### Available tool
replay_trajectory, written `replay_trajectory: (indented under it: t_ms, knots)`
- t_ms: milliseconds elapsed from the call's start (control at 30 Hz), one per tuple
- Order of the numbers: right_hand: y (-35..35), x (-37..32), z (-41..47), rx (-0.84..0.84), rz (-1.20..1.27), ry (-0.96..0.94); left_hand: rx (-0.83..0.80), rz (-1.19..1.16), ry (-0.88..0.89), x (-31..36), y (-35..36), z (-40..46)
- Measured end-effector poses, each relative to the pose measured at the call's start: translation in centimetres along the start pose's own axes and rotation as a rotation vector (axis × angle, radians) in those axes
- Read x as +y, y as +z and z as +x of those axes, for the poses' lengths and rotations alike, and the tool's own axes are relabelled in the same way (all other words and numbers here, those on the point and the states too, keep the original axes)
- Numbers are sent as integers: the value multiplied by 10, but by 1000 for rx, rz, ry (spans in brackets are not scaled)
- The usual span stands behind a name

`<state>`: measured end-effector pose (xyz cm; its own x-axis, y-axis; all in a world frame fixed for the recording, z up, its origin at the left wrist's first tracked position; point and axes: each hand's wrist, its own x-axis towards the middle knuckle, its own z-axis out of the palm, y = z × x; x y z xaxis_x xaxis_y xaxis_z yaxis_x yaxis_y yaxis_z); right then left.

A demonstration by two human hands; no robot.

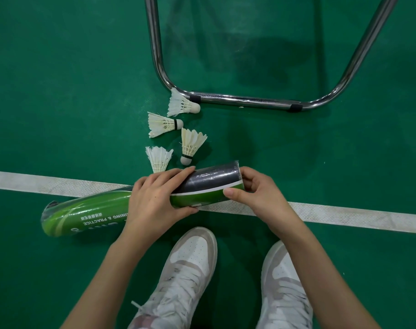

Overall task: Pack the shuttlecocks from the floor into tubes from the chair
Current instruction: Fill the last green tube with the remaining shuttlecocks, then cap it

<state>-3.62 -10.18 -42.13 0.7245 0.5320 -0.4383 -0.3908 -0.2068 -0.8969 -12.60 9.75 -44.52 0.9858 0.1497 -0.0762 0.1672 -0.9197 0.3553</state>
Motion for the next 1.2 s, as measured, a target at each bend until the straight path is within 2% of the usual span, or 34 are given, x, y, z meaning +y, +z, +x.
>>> replay_trajectory:
  t_ms: [300,567,800,900,1033,1200]
  knots:
    - [1,2,1,9,-22,-16,10,3,5,-1,4,1]
    - [-6,-2,8,-185,-22,84,12,8,8,-3,6,1]
    - [-6,-2,19,-230,-116,115,18,22,-17,-11,7,-1]
    - [-12,-7,23,-197,-171,118,12,22,-23,-12,8,1]
    - [-22,-13,30,-63,-217,89,11,23,-50,-17,9,4]
    - [-24,-20,48,4,-296,-8,-7,31,-67,-22,10,4]
